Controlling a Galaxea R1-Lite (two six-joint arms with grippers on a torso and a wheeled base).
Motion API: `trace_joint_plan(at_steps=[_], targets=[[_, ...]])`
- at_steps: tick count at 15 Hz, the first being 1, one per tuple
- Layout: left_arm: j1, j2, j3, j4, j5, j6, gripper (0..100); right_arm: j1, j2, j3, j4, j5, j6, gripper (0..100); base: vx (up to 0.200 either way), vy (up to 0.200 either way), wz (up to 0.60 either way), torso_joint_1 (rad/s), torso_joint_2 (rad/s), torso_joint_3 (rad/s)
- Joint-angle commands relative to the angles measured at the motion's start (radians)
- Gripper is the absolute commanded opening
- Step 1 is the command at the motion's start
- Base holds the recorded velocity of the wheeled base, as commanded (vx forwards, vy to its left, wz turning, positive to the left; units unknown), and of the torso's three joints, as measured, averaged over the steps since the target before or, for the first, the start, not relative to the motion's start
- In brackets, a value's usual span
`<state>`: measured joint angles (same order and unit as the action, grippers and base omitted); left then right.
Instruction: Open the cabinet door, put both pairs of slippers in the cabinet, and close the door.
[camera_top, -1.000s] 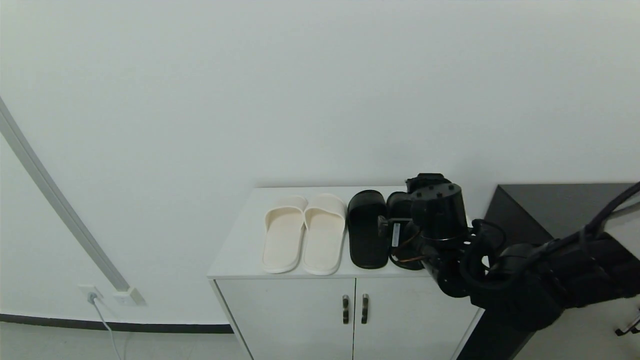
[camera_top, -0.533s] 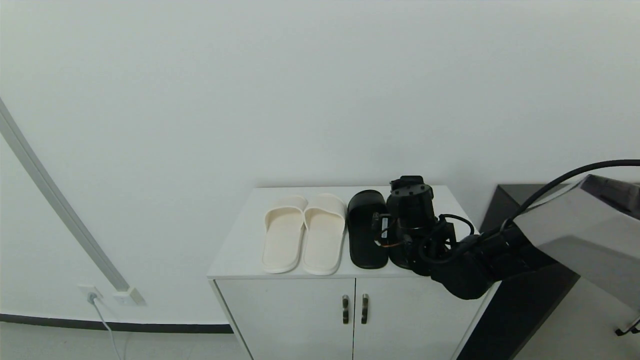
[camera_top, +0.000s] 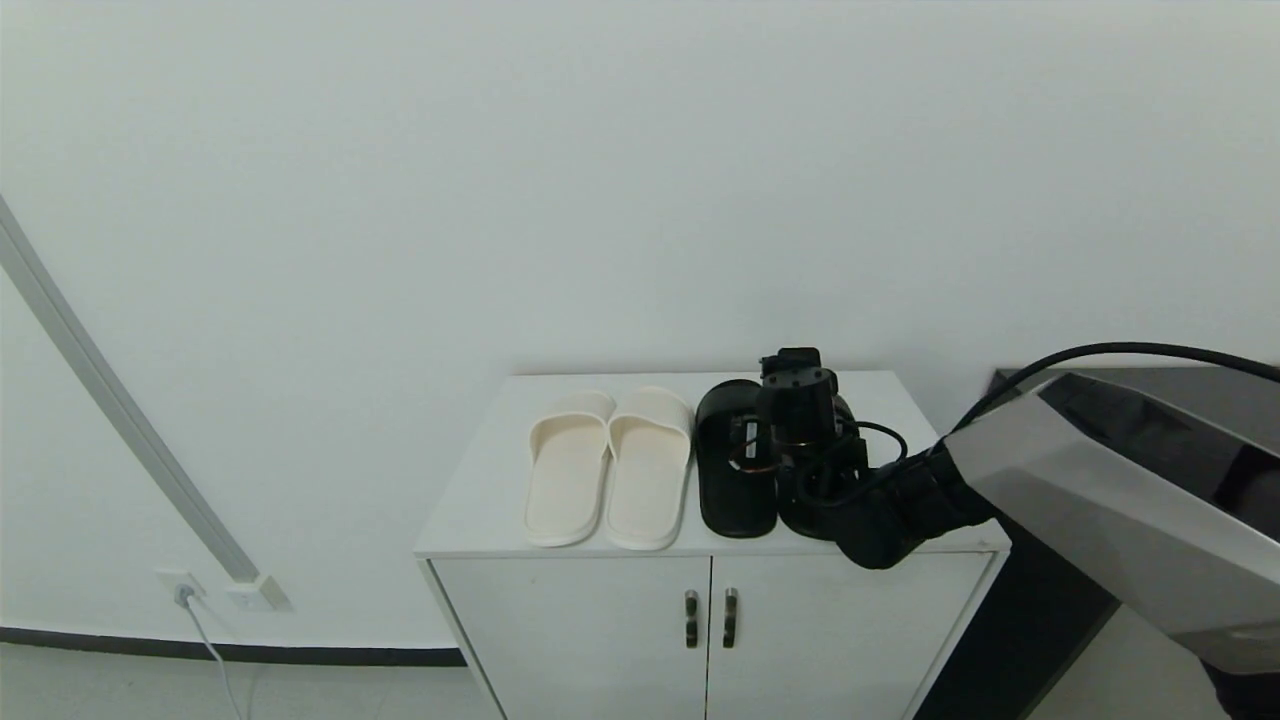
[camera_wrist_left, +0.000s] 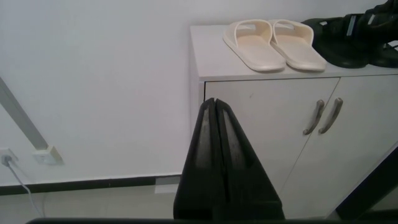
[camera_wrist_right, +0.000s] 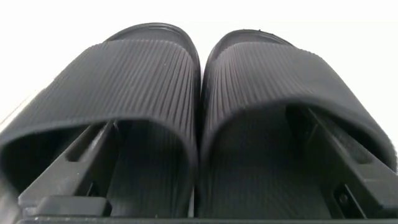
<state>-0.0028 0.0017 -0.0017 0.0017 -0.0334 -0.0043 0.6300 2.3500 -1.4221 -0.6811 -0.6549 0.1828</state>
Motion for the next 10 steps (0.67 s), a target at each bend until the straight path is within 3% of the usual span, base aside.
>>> trace_joint_plan(at_steps=[1,4,5,10], targets=[[0.0,0.0,0.0,0.0,0.0,0.0,0,-0.009,0.046,-0.046,0.0,0.0,-0.005,100,0.0,0.0,0.0,0.0,0.0,0.0],[0.0,0.0,0.0,0.0,0.0,0.0,0,-0.018,0.063,-0.075,0.0,0.001,-0.02,100,0.0,0.0,0.0,0.0,0.0,0.0],[0.0,0.0,0.0,0.0,0.0,0.0,0,-0.018,0.066,-0.081,0.0,0.0,-0.02,0,0.0,0.0,0.0,0.0,0.0,0.0],[0.0,0.0,0.0,0.0,0.0,0.0,0,-0.018,0.048,-0.057,-0.005,-0.003,-0.016,0,0.0,0.0,0.0,0.0,0.0,0.0]])
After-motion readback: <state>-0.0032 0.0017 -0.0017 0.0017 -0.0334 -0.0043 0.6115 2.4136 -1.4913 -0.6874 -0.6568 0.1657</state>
